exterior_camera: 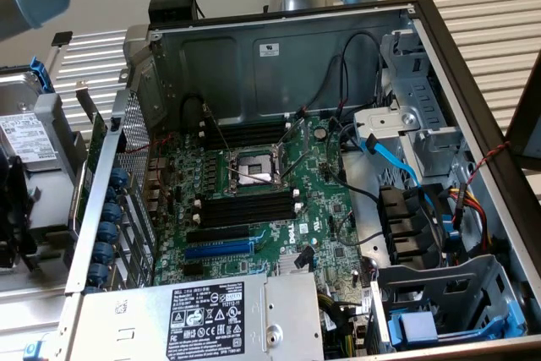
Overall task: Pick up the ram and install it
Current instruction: 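Pick up the ram and move it above insertion slot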
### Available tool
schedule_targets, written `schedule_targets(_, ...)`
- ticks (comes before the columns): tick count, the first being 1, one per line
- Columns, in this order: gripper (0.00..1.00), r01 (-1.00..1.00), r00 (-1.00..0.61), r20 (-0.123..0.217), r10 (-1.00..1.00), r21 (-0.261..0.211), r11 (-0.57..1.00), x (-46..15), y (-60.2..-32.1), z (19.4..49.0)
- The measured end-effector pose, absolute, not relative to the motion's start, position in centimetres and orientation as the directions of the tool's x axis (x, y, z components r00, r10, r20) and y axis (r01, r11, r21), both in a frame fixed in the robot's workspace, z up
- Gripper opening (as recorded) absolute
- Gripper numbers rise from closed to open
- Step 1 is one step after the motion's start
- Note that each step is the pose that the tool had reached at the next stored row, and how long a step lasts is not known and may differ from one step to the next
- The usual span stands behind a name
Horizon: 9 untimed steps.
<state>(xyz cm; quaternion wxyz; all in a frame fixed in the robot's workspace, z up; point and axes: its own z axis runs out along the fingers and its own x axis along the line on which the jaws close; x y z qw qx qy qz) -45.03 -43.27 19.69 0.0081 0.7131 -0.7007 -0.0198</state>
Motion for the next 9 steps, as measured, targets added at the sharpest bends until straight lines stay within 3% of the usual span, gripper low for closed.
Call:
schedule_targets(4, 0.13, -0.999, 0.017, -0.017, -1.000, 0.039, -0.018, -45.06, -43.28, 19.69)
schedule_targets(9, 0.13, -0.999, 0.017, -0.017, -1.000, 0.039, -0.018, -45.09, -43.27, 19.70)
